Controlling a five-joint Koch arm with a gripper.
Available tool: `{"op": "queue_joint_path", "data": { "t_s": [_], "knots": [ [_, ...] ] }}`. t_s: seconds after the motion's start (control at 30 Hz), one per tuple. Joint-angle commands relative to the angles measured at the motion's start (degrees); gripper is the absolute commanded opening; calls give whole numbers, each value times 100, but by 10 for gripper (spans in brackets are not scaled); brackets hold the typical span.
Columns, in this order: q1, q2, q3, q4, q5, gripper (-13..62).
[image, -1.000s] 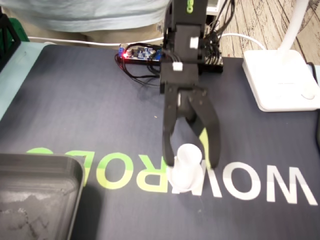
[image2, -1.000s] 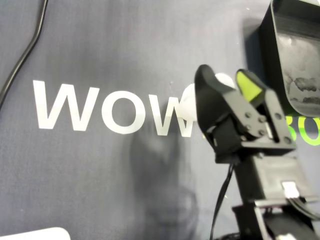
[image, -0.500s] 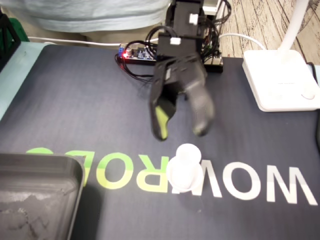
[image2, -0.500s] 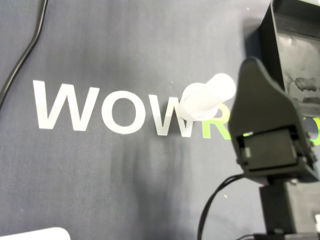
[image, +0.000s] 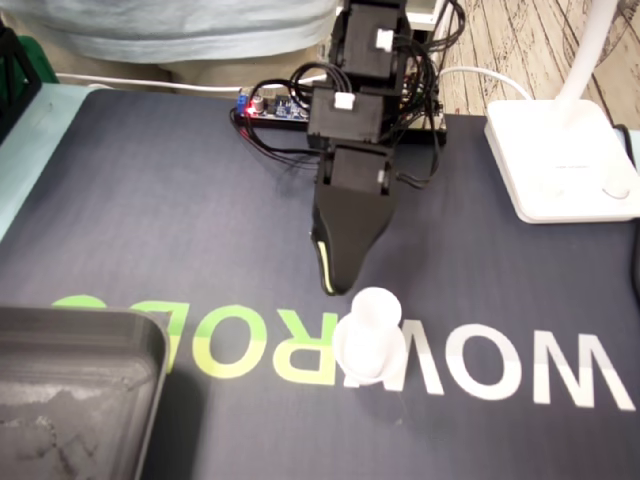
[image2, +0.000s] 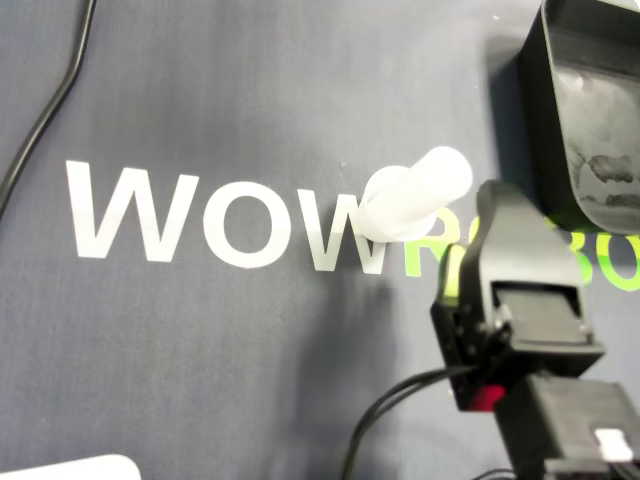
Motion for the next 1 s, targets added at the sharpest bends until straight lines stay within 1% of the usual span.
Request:
{"op": "queue_joint_path", "data": {
  "t_s": [0.0, 0.13, 0.47, 0.97],
  "knots": [
    [9, 413, -88, -79, 97, 289],
    [18, 413, 211, -88, 105, 293],
    [26, 413, 1090, -105, 79, 332],
    [70, 413, 1116, 334, 62, 339]
  ]
}}
